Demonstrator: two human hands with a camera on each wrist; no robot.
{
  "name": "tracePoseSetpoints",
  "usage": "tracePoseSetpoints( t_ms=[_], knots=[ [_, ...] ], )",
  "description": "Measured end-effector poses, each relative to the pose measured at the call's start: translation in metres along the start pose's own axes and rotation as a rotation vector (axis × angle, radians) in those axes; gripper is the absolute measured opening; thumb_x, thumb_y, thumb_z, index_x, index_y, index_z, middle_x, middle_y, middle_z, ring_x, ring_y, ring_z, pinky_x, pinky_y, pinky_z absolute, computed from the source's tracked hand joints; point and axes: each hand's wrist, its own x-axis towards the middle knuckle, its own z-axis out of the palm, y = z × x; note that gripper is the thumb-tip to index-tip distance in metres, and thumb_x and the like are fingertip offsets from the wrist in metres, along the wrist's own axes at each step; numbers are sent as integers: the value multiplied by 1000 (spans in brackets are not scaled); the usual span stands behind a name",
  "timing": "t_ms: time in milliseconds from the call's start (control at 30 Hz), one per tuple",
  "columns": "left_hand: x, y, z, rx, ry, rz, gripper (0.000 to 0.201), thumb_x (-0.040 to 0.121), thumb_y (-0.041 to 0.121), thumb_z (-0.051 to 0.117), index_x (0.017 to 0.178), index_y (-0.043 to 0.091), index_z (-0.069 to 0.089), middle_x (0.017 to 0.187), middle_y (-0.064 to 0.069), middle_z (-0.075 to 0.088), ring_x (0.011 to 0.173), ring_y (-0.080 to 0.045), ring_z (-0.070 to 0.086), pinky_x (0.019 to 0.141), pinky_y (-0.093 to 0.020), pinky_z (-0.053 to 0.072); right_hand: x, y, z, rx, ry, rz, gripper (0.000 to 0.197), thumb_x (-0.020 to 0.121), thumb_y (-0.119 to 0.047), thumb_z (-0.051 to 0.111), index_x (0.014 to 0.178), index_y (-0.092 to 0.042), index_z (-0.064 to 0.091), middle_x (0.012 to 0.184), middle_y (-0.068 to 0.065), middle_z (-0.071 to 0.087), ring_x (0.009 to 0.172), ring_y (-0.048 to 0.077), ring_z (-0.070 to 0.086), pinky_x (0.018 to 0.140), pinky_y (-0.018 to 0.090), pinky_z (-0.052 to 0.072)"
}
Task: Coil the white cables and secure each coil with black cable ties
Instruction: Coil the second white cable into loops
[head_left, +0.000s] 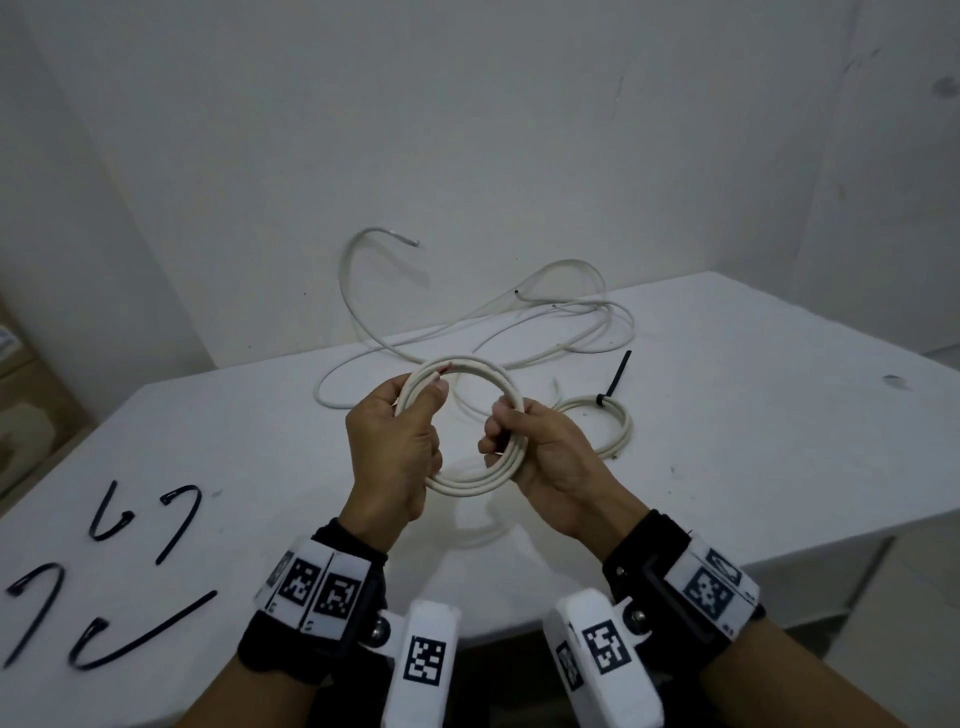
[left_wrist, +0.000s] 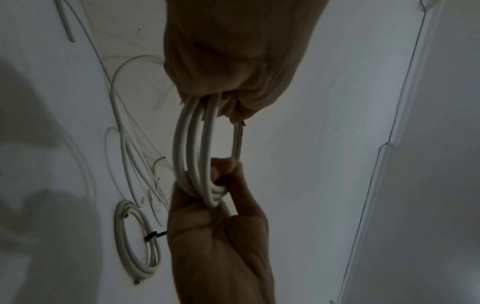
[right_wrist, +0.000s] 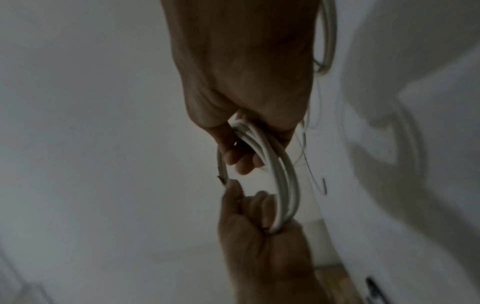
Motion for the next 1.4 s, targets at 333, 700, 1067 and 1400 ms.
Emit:
tracePoseSetpoints(
  t_ms=[333,700,1067,1400],
  knots=[
    [6,2,-7,-86,48,-71,10,87,12,67,96,7,67,44,7,28,34,-7,22,37,-15,18,-8,3,5,186,-79,134,14,76,-22,63,82,-9,59,74,7,67,71,20,68,66,28,58],
    [7,6,-12,-53,26,-111,3,87,10,67,90,10,68,46,7,27,35,-7,22,37,-15,18,-13,5,-6,103,-102,141,21,77,-28,63,92,-13,61,87,6,69,83,19,65,84,34,51],
    [1,15,-9,253,-243,-123,8,87,2,58,90,4,65,43,4,32,33,-9,26,35,-16,22,-5,-41,14,-1113,-167,-363,36,94,-31,54,129,-28,44,96,0,60,79,12,64,64,18,45],
    [1,13,-7,224,-260,-229,22,83,-6,55,78,10,42,46,2,37,34,-9,24,34,-16,18,-2,-34,6,-1590,-162,-559,33,92,-26,58,123,-15,58,92,0,62,76,5,55,73,23,41]
  ],
)
